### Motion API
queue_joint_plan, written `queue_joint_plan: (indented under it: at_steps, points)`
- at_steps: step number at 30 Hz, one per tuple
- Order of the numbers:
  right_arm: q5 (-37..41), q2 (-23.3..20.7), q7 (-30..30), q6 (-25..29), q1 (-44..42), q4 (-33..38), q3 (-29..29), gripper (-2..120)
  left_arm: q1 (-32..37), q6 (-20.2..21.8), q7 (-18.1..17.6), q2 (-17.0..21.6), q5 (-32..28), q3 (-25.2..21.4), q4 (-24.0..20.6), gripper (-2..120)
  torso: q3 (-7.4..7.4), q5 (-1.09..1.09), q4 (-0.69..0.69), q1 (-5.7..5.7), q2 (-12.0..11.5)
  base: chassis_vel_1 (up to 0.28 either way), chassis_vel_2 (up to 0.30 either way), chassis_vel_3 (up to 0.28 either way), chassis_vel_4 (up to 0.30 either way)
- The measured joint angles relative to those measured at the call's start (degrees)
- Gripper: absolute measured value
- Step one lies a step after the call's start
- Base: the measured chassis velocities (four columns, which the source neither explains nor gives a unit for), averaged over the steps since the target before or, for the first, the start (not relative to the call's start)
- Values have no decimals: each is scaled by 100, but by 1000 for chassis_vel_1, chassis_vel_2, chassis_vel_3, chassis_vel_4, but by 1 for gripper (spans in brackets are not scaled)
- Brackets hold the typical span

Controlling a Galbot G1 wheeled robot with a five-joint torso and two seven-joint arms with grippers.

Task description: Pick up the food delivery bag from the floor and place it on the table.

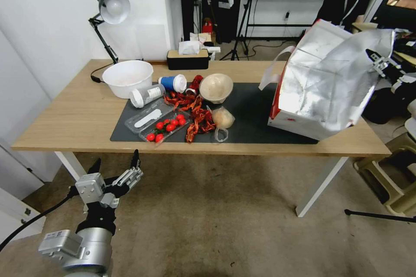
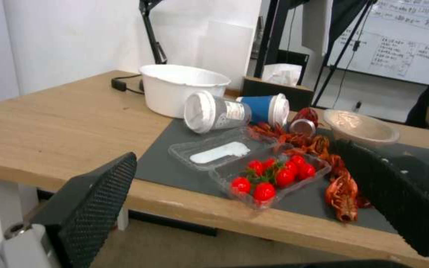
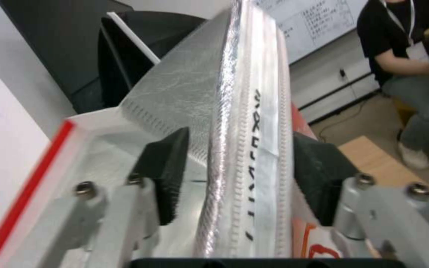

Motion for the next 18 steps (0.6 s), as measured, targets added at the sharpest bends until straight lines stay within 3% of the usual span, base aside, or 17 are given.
queue_joint_plan:
  at_steps: [11, 18]
  points:
    - [-310, -58, -221, 82, 24, 9, -81, 96, 89, -102, -19, -59, 68, 25, -31, 100, 0, 0, 0, 0, 0, 0, 0, 0, 0]
    - [-327, -62, -257, 43, -57, 91, -41, 100, 87, -109, -24, -59, 65, 15, -40, 100, 0, 0, 0, 0, 0, 0, 0, 0, 0]
